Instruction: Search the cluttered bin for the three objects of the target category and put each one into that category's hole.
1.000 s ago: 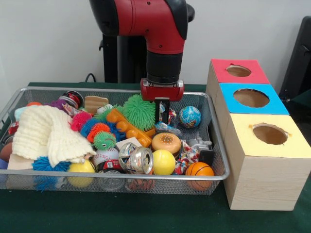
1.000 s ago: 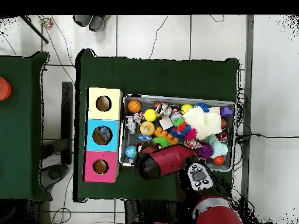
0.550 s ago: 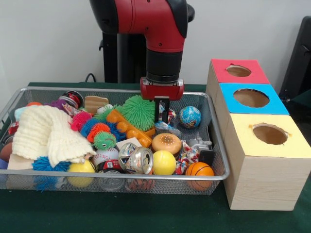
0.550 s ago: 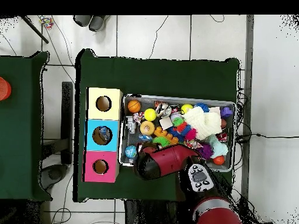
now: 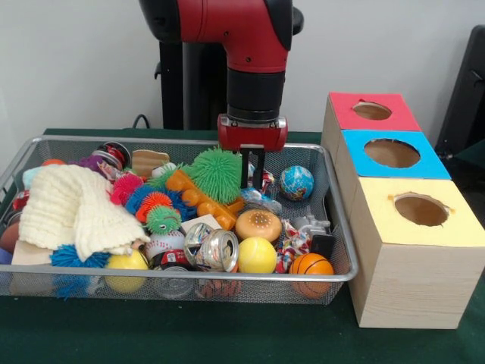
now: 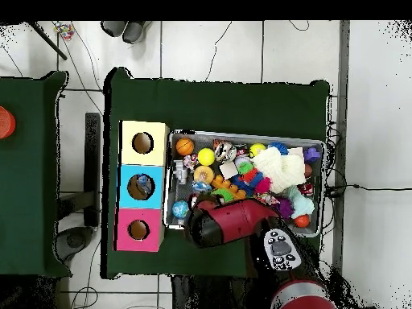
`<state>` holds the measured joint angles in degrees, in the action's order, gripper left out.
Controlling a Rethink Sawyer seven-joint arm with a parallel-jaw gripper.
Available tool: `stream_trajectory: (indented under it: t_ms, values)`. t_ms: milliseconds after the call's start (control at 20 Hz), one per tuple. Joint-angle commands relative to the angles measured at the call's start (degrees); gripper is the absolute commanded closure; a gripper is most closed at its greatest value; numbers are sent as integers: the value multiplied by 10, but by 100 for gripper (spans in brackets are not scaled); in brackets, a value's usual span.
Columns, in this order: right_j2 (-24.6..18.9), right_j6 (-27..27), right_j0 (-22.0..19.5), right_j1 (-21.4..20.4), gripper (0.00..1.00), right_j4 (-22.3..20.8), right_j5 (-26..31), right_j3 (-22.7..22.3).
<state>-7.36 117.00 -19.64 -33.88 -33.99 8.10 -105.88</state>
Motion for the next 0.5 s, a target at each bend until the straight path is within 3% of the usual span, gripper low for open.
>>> stream_trajectory:
  t_ms: [50, 500]
  values:
    - [-56, 36, -22, -61, 100, 51, 58, -30]
    - [-58, 45, -2, -135, 100, 118, 100, -80]
